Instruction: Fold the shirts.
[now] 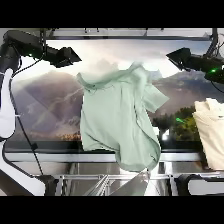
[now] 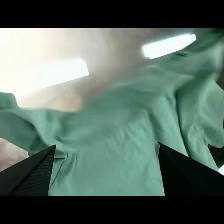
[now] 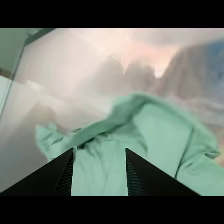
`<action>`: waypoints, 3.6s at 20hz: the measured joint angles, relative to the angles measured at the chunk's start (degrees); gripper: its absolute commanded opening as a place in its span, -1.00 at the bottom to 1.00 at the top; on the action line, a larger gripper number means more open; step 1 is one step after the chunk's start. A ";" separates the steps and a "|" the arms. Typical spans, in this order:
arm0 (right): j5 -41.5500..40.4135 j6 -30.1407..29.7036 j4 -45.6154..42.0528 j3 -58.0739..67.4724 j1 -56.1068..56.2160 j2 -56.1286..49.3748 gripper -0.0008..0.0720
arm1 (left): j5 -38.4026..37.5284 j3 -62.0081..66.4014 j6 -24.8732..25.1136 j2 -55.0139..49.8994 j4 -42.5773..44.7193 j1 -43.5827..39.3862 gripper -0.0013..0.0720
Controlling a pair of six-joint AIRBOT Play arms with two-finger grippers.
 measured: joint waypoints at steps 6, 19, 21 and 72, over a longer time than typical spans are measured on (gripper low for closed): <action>3.76 6.60 -17.20 3.37 -4.15 -5.90 0.70 | 13.20 -12.94 -5.40 5.40 0.28 5.53 0.99; 6.88 13.31 -25.75 14.49 5.84 -22.99 0.61 | 2.34 -77.59 -8.24 30.03 0.42 -1.73 0.98; 6.56 13.84 -25.77 14.88 6.62 -23.91 0.61 | 0.11 -80.67 -8.46 30.49 0.28 -4.00 0.93; 6.80 12.07 -27.26 -38.05 -8.31 11.26 0.33 | 9.75 -64.30 -9.49 35.56 18.84 21.64 0.98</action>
